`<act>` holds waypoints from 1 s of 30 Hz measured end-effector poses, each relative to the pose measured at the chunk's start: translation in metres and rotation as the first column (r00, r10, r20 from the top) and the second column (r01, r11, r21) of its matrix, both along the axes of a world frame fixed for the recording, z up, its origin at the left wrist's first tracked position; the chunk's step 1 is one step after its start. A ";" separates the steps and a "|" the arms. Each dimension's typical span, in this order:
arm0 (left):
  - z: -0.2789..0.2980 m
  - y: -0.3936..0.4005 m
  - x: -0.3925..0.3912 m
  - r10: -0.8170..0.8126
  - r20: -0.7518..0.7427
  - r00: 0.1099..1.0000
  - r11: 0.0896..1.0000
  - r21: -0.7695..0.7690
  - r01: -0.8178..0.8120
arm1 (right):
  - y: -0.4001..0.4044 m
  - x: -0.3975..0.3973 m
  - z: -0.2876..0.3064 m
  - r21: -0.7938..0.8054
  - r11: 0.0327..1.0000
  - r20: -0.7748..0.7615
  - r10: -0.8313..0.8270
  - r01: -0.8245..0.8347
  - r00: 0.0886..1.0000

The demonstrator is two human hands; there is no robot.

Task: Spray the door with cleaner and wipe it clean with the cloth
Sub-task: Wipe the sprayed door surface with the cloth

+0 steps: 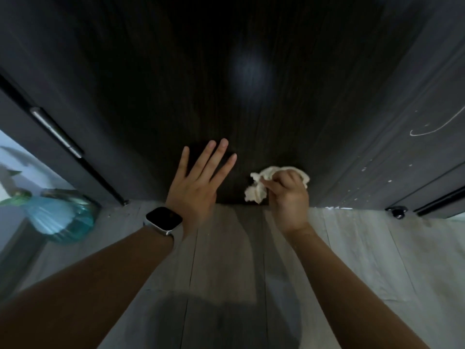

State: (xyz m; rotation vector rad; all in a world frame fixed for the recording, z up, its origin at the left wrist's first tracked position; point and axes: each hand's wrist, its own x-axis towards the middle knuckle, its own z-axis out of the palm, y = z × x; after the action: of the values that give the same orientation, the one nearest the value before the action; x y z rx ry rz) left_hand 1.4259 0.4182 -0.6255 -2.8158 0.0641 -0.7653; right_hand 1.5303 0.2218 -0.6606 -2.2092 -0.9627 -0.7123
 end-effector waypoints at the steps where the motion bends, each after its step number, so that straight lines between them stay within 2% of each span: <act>1: 0.007 -0.005 -0.002 -0.005 -0.016 1.000 1.000 -0.012 0.005 | -0.009 -0.001 -0.001 -0.004 1.000 -0.087 -0.027 0.027 0.996; 2: 0.015 -0.009 -0.005 -0.011 -0.029 1.000 1.000 -0.025 0.010 | -0.019 -0.001 0.003 0.013 0.998 -0.149 -0.056 0.059 0.987; 4: 0.035 -0.022 -0.007 -0.016 -0.024 1.000 0.999 -0.047 0.015 | -0.040 -0.002 0.033 0.084 0.993 -0.150 -0.068 0.081 0.986; 8: 0.103 -0.063 0.002 -0.102 0.087 0.991 0.984 -0.137 0.113 | -0.083 -0.006 0.134 0.176 0.984 0.043 -0.046 0.038 0.998; 14: 0.244 -0.135 0.048 -0.163 0.330 0.930 0.929 -0.266 0.257 | -0.140 0.019 0.267 0.273 0.957 0.143 -0.135 0.092 0.981; 20: 0.370 -0.159 0.095 -0.258 0.463 0.848 0.930 -0.117 0.347 | -0.168 0.051 0.378 0.352 0.931 0.295 -0.213 0.101 0.931; 24: 0.457 -0.161 0.124 -0.322 0.560 0.764 0.928 0.028 0.371 | -0.170 0.073 0.460 0.434 0.900 0.349 -0.203 0.034 0.915; 27: 0.514 -0.159 0.142 -0.292 0.636 0.715 0.942 0.061 0.330 | -0.161 0.083 0.509 0.453 0.892 0.416 -0.210 -0.001 0.885; 30: 0.540 -0.153 0.156 -0.224 0.658 0.719 0.971 0.085 0.225 | -0.150 0.099 0.536 0.508 0.861 0.405 -0.267 0.027 0.874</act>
State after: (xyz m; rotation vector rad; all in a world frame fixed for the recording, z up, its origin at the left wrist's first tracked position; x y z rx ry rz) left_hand 1.5818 0.2651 -0.0854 -2.3760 0.2899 -1.7825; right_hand 1.6291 0.0717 -0.1242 -1.6973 -0.7125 -1.4396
